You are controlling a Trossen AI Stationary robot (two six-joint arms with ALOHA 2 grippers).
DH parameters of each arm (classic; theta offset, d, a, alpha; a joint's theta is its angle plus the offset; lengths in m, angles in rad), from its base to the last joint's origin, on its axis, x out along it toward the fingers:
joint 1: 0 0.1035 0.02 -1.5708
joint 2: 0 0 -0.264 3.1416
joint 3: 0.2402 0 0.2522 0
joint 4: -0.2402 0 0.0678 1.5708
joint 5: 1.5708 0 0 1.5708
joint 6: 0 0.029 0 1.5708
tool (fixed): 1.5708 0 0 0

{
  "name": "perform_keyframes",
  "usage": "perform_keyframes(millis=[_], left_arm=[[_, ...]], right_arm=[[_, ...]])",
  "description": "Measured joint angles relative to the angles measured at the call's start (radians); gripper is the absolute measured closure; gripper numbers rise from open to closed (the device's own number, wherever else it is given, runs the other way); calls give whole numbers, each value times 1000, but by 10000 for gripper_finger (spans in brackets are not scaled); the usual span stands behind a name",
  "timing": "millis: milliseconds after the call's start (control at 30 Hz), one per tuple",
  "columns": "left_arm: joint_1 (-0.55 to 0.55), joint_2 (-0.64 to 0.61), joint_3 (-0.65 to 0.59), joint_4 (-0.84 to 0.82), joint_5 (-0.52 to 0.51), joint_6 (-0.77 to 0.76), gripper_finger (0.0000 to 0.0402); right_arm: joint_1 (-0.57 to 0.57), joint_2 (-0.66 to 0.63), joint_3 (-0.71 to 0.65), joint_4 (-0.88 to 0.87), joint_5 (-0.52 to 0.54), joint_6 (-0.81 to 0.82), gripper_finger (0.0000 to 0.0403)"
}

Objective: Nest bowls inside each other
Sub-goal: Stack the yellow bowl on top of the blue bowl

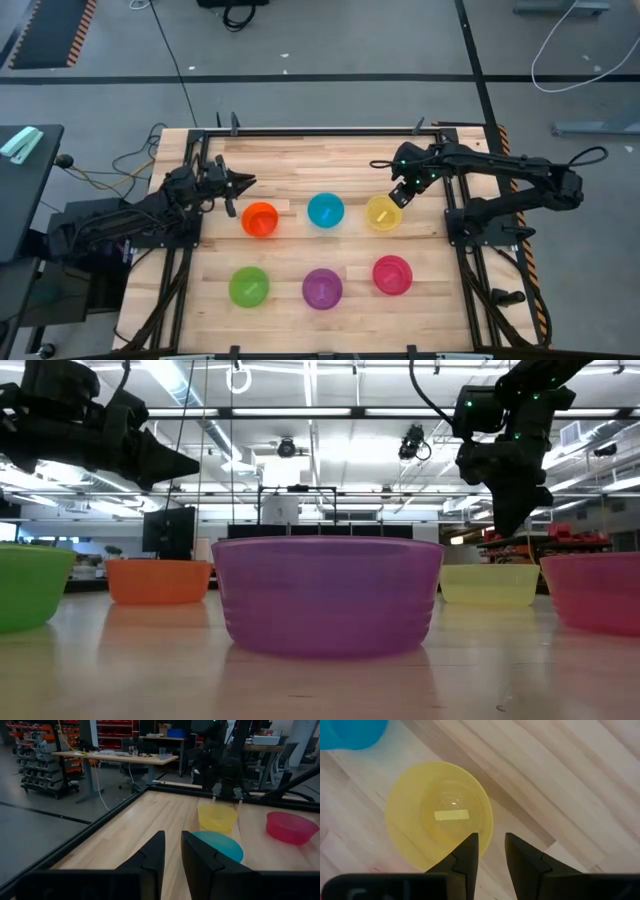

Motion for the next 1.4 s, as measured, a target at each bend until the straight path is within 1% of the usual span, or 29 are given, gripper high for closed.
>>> perform_keyframes(millis=[167,400,767,967,1100,1267,1400], left_arm=[[0,0,0,0,0,0,327],[0,0,0,0,0,12,335],[0,0,0,-2,0,26,329],[0,0,-1,-4,0,25,337],[0,0,-1,-8,0,25,335],[0,0,-1,-14,0,20,331],[0,0,-1,-21,0,18,335]], right_arm=[[0,0,0,9,0,5,299],[0,0,0,18,0,26,299],[3,2,0,31,0,31,298],[60,31,-1,46,-8,49,298],[91,60,-1,49,-11,53,298],[93,109,-1,50,-8,56,298],[93,159,-1,55,-8,55,298]])
